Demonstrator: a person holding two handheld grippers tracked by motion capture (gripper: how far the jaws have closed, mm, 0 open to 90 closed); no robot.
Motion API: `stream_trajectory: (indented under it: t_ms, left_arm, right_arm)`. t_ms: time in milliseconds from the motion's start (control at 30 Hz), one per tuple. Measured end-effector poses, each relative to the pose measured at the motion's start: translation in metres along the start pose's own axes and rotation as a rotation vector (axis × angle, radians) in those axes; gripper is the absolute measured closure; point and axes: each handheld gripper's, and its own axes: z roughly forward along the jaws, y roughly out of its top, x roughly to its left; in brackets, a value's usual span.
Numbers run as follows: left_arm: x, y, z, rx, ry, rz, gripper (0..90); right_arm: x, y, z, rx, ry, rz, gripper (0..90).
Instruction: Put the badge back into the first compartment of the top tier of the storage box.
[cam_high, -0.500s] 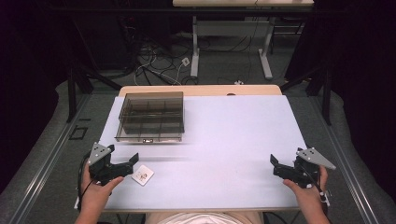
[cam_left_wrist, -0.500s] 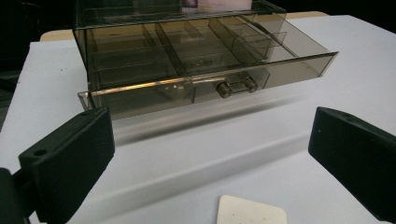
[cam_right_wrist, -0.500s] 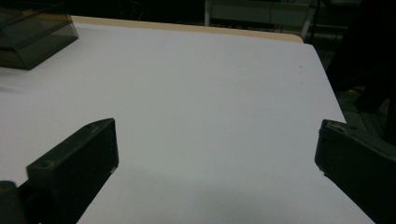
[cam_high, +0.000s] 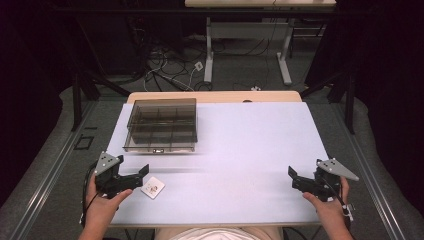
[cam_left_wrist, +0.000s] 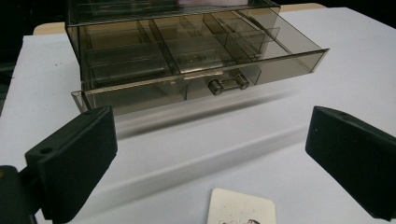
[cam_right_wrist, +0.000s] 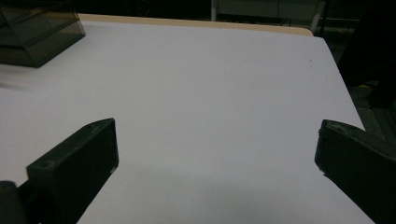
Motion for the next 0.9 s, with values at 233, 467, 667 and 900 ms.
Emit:
stream_trajectory:
  t_ms: [233,467,667,900]
  left_arm:
    - [-0.0014,0.0035,-0.0004,0.021,-0.002,0.007,2.2]
    - [-0.0009,0.0064,-0.0009,0.052,-0.011,0.012,3.0]
    - [-0.0008,0.0080,-0.0006,0.087,-0.018,0.022,3.4]
    - [-0.0015,0.0085,0.0022,0.129,-0.027,0.031,3.6]
  right_arm:
    - [0.0031,-0.0003,-0.0010,0.020,0.008,-0.004,0.0]
    - [0.0049,-0.0013,0.0006,0.021,0.019,-0.007,0.0]
    - [0.0077,-0.0015,0.0014,0.027,0.031,-0.012,0.0]
    - [0.0083,-0.0020,0.0019,0.041,0.037,-0.024,0.0]
